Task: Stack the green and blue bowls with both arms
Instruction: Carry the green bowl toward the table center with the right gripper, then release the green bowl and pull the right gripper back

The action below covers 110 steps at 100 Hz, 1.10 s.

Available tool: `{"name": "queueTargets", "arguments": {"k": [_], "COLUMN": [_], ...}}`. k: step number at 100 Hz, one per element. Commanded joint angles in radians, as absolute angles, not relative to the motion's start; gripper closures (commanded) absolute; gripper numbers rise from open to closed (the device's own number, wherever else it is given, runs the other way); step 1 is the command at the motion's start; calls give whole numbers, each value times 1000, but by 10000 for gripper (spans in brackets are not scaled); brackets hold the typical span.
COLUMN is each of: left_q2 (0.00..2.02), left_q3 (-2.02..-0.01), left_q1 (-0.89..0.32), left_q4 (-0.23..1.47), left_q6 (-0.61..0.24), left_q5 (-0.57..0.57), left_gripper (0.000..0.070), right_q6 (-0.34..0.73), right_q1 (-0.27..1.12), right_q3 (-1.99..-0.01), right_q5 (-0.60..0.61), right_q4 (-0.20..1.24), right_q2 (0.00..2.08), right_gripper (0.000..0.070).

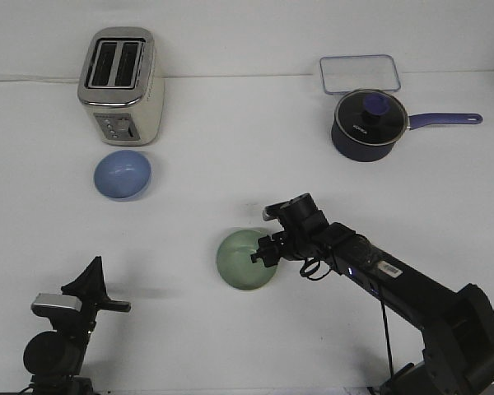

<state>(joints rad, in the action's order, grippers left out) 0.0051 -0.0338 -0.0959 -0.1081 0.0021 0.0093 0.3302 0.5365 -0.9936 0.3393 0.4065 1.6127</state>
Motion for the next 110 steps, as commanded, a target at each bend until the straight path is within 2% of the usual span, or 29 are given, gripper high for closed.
{"name": "queueTargets", "arguments": {"k": [1,32,64,84,98,110], "left_q2": [3,3,3,3,3,3], "left_q3": [-14,-14,-14,-14,-14,-14], "left_q1": [-96,-96,-96,-96,-96,-96], "left_q4": [-122,-122,-122,-122,-122,-122], "left_q6": [11,11,11,11,11,11], "left_q5": [10,10,10,10,10,10], "left_gripper": [688,688,688,688,688,688], "right_q6": [348,328,159,71,51,52], "right_q1": [544,493,313,236,216,213], "right_q3": [-1003,-1026,-1040,-1032,-976,-870], "right_q5": [340,293,104,65,44,43], "right_q4": [400,408,543,585,552,461], "right_q2": [1623,1464,1201,1075,1001,926], "right_gripper": [384,379,379,379,379,379]}}
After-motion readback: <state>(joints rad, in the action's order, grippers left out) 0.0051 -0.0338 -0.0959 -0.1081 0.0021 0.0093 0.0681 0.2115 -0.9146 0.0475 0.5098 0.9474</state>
